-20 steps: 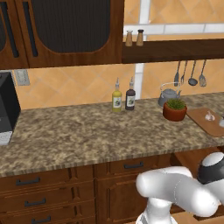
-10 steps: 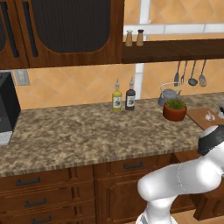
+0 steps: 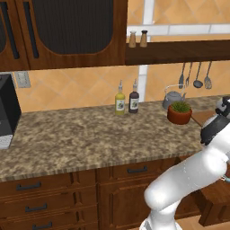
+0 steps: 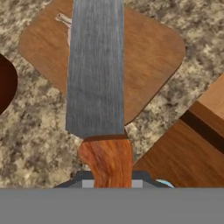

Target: Place the appropriate cutting tool for cutting the garlic skin on the cutting board.

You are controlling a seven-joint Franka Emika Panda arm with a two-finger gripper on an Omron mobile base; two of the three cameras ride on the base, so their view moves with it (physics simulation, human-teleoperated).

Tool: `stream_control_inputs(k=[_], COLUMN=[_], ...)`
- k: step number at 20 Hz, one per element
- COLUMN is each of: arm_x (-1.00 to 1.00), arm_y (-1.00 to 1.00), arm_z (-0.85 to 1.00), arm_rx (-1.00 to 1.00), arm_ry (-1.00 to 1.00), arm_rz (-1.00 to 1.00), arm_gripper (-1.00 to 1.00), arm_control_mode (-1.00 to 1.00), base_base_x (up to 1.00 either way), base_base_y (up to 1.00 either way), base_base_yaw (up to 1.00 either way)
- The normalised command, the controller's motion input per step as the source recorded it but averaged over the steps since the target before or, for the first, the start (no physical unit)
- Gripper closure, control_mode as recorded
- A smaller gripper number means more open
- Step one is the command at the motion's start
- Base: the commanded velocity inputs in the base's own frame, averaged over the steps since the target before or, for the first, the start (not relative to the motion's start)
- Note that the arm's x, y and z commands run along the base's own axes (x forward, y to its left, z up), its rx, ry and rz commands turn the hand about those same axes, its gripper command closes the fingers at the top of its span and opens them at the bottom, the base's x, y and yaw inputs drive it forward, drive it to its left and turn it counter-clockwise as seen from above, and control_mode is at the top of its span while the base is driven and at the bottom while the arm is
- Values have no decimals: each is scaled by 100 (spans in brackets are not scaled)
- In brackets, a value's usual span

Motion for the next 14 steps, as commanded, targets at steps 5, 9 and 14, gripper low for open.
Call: stream_control_inputs(k=[5,9,14], arm_x=[35,36,26], arm_y=[-13,-22,-26], arm_z=[-16,-16,-19], arm_rx=[0,0,0], arm_ry=[0,0,0], arm_rz=[6,7,5], arm_gripper=[100,100,100], arm_control_mode=[-100,-100,-100], base_base_x=[0,0,0], base_base_y=[0,0,0], base_base_yaw=[0,0,0])
